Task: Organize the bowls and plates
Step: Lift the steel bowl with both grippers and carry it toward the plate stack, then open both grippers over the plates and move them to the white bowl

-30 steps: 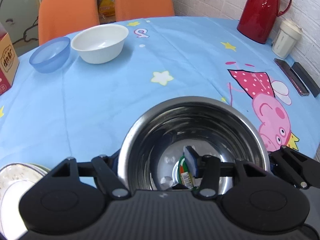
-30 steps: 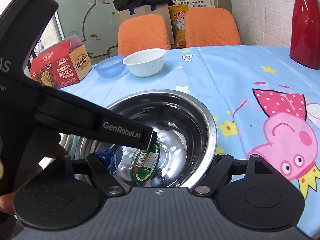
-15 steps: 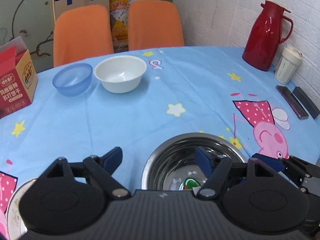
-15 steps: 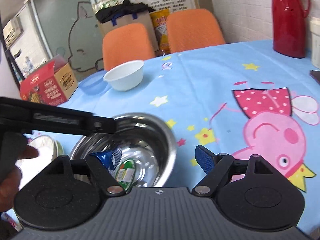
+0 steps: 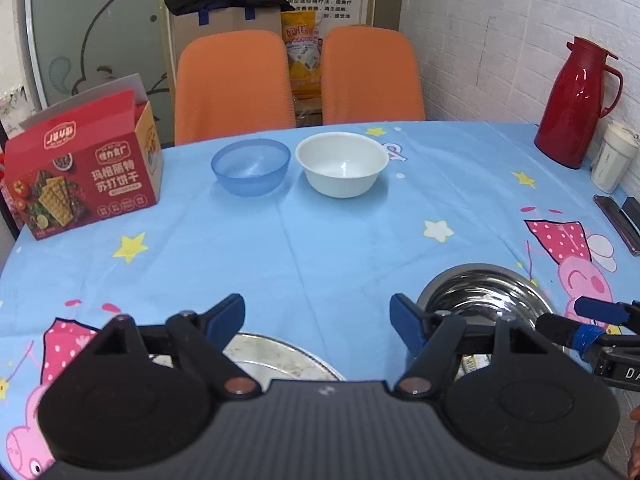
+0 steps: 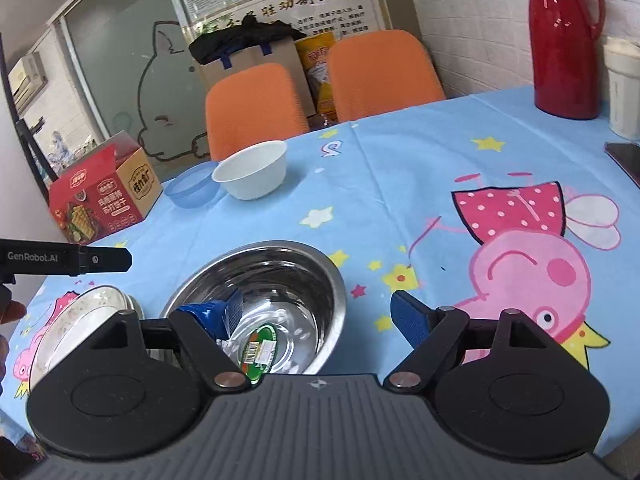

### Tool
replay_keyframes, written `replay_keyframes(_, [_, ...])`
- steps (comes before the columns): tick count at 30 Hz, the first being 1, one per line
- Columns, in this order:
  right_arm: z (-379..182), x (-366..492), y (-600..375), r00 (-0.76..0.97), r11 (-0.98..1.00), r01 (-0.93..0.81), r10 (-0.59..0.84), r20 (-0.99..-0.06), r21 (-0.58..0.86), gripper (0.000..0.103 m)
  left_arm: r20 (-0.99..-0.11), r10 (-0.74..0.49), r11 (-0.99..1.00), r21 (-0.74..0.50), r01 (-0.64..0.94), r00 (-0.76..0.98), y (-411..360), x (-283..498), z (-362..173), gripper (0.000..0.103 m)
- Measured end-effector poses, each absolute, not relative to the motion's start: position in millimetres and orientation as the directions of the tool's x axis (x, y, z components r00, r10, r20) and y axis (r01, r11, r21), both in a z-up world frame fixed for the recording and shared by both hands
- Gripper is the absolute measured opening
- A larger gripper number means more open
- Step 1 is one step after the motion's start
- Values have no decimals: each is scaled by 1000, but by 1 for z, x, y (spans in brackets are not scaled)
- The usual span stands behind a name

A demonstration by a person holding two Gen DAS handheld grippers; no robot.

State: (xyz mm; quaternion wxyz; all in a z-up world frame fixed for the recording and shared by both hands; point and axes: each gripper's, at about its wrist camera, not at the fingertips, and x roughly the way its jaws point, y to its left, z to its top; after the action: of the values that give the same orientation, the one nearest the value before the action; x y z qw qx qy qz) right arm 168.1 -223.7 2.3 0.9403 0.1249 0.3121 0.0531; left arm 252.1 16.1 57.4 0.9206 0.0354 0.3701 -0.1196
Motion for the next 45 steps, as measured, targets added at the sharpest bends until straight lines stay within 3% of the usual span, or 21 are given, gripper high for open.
replay_keyframes(7, [34,198,-215,810,984,-116,174,-560,137,68,-685,-198,968,-25,249,701,25,270,62,73])
replay_keyframes(21, [47,299,-207,766,970,-239,211,-607,35,68,-710,-158,964,41,263,687,25,350,54,73])
replay_keyframes(28, [24,364,-192,691,945,-327,252,-678,17,68,-677,-298,933,-58,355,673,11,447,79,73])
replay_keyframes(34, [6,401,-176,625,923,-382,287,-726,37,68,-739,-424,854,-134,503,524,-25,528,62,73])
replay_keyframes(38, [-5,416,-167,579,907,-418,310,-755,51,68,-810,-343,857,-63,512,475,-46,559,32,73])
replay_keyframes(45, [-21,442,-155,548,896,-440,322,-772,62,68,-827,-335,845,-51,532,452,-55,569,8,71])
